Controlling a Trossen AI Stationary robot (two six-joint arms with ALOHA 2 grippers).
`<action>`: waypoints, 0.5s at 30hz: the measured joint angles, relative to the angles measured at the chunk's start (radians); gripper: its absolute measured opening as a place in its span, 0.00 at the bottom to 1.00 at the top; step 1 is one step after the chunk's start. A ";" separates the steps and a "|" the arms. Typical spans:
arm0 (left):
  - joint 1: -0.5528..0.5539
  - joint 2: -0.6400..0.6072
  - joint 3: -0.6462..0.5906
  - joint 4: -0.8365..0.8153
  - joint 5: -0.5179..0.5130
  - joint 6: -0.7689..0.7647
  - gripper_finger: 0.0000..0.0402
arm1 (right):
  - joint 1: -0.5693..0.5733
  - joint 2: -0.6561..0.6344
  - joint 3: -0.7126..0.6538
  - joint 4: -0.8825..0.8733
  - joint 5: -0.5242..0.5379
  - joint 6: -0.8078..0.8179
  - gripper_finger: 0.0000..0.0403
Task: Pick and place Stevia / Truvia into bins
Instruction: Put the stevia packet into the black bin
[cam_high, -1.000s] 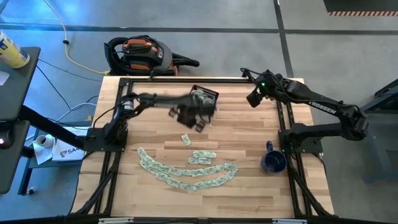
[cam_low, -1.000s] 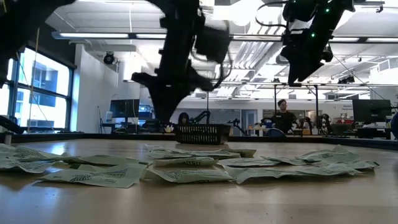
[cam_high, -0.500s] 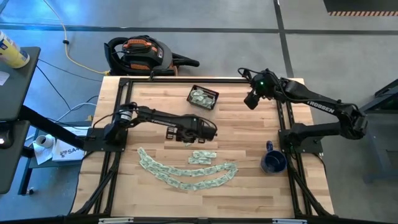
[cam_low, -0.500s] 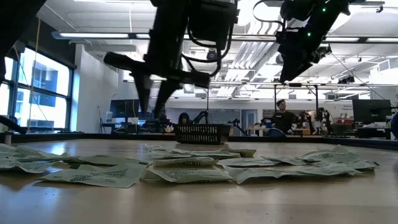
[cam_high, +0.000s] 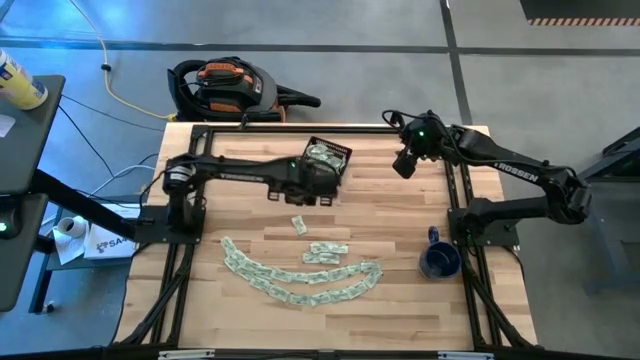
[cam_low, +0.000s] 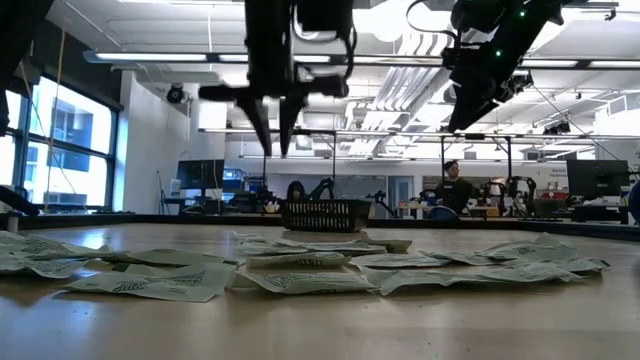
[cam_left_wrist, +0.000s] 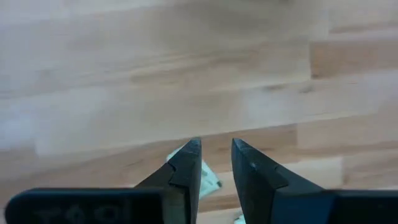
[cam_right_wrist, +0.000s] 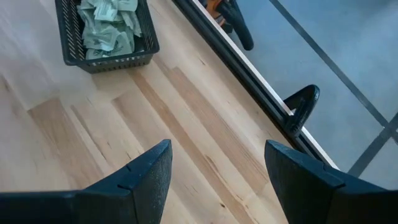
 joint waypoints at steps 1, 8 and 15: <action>0.019 -0.011 -0.042 0.040 0.044 0.041 0.31 | 0.000 0.000 0.000 0.000 0.000 0.000 0.61; 0.111 -0.125 -0.371 0.374 0.266 0.095 0.31 | 0.000 0.000 0.000 0.003 0.003 0.003 0.61; 0.010 -0.224 -0.486 0.459 0.312 0.065 0.31 | 0.000 0.000 0.000 0.002 0.006 0.047 0.61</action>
